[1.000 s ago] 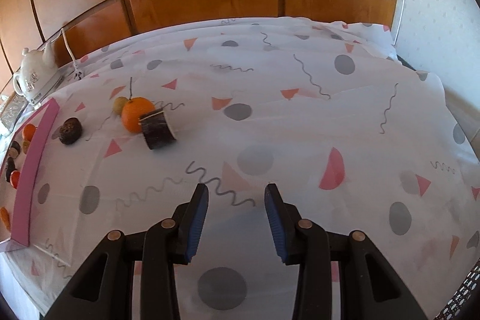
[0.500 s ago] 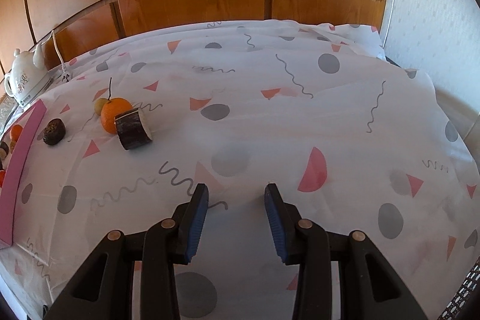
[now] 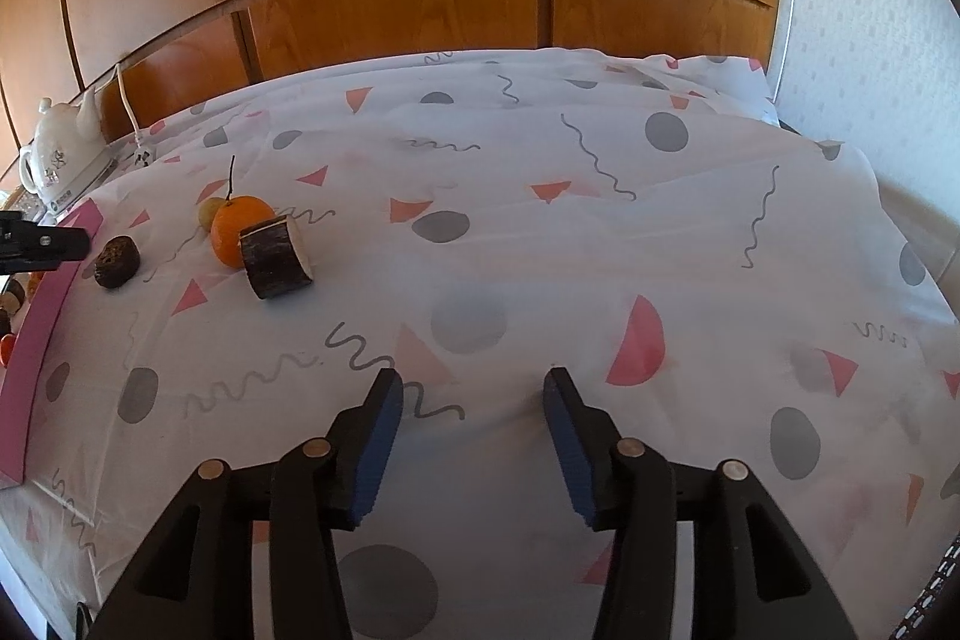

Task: Organize fruits
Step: 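Reach the left gripper to the dark round textured fruit and grasp it, then lift the dark round fruit with the left gripper toward the tray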

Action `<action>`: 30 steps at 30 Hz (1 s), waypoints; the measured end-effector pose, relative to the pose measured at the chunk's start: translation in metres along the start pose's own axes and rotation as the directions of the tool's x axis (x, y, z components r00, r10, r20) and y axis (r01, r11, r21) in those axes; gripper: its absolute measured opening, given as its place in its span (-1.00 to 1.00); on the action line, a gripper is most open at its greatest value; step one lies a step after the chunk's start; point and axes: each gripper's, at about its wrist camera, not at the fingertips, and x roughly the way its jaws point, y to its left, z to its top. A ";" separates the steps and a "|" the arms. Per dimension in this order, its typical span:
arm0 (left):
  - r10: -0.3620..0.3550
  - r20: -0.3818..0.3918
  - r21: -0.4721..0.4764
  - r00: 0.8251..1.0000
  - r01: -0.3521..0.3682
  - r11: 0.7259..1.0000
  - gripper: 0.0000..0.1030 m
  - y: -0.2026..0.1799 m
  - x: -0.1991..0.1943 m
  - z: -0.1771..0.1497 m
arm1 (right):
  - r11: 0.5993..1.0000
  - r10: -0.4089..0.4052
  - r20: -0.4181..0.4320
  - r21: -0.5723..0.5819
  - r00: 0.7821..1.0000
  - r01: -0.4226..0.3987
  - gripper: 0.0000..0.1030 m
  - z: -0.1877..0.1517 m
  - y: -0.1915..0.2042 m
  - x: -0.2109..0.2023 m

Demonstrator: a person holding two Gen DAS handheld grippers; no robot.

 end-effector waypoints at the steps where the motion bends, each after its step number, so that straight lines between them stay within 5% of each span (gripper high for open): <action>1: 0.005 -0.004 0.002 1.000 -0.005 1.000 0.24 -0.001 0.004 0.002 | 1.000 0.000 0.004 -0.001 1.000 0.000 -0.01 -0.001 0.000 0.000; 8: 0.062 -0.043 0.037 0.997 -0.060 0.998 0.25 -0.007 0.032 0.010 | 1.000 0.005 0.012 -0.005 1.000 -0.005 0.03 -0.001 0.001 0.000; 10: 0.072 -0.063 0.036 0.995 -0.070 0.997 0.19 -0.007 0.041 0.011 | 1.000 0.009 0.012 -0.008 1.000 -0.009 0.06 -0.001 0.001 0.000; 11: 0.068 -0.070 0.040 0.995 -0.065 0.997 -0.08 -0.008 0.045 0.011 | 1.000 0.009 0.012 -0.008 1.000 -0.009 0.06 -0.001 0.001 0.000; 15: 0.067 -0.052 0.051 0.996 -0.064 0.997 -0.09 -0.012 0.044 0.004 | 1.000 0.011 0.015 -0.010 1.000 -0.010 0.07 -0.001 0.001 0.000; 30: -0.056 0.076 0.162 0.996 0.043 0.986 -0.09 -0.062 -0.019 -0.094 | 1.000 -0.002 0.017 -0.022 1.000 0.002 0.08 -0.001 0.002 0.000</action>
